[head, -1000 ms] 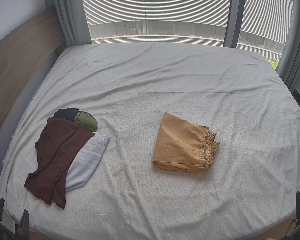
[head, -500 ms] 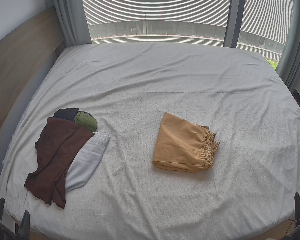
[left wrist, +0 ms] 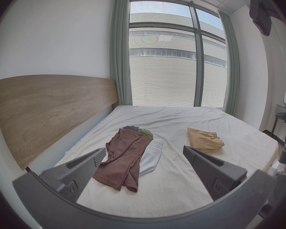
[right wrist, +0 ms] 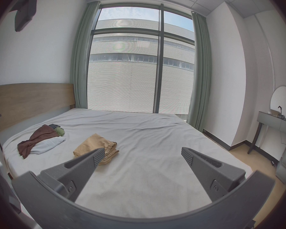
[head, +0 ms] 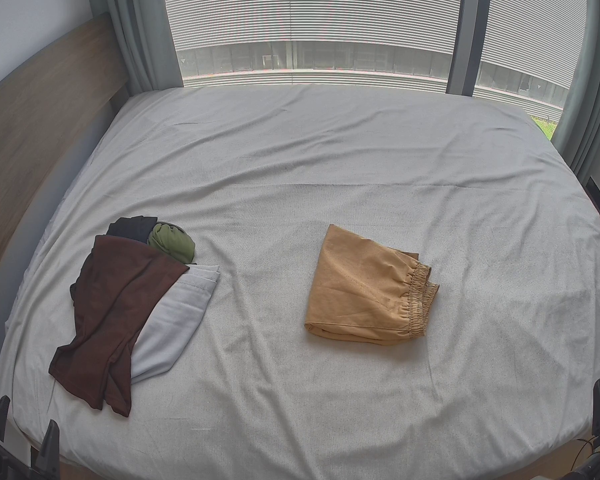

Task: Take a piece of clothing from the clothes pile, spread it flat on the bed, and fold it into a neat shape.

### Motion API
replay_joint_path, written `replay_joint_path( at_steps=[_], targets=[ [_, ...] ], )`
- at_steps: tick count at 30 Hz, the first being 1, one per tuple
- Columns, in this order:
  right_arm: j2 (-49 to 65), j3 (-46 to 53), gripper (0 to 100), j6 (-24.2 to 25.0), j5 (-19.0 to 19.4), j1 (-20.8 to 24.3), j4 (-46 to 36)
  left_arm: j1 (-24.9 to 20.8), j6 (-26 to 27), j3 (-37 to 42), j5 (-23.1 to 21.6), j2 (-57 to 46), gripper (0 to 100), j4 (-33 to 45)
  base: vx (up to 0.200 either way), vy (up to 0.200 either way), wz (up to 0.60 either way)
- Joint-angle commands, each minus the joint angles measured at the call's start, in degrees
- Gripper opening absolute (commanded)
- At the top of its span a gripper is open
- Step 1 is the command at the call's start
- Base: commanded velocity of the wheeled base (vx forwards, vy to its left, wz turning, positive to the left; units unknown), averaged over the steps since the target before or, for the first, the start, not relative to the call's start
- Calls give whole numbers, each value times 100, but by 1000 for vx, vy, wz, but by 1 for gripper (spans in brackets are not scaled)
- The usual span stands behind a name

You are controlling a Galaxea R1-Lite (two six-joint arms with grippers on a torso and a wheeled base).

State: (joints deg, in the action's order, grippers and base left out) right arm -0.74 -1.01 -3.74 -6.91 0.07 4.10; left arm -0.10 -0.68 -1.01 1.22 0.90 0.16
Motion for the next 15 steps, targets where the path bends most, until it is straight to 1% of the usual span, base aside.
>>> replay_joint_path(
  at_steps=[1,2,3,5,7,8,9,12,15],
  targets=[
    [57,101,100,-48,32,10,-5,1,-2,101,1,-64,100,2,0,0,0],
    [48,92,100,-179,243,45,-67,1,7,101,1,-64,100,2,0,0,0],
    [48,84,100,-171,331,45,-102,1,7,101,1,-64,100,2,0,0,0],
    [57,75,100,-241,348,28,-120,1,16,101,1,-64,100,2,0,0,0],
    [57,84,100,-399,331,28,-93,1,16,101,1,-73,100,2,0,0,0],
    [57,92,100,-689,261,19,-76,1,16,101,1,-73,100,2,0,0,0],
    [48,101,100,-812,217,19,-40,1,16,101,1,-73,100,2,0,0,0],
    [57,101,100,-803,155,19,-5,1,16,101,10,-64,100,2,0,0,0],
    [57,101,100,-821,-3,19,127,1,16,101,10,-73,100,2,0,0,0]
  ],
)
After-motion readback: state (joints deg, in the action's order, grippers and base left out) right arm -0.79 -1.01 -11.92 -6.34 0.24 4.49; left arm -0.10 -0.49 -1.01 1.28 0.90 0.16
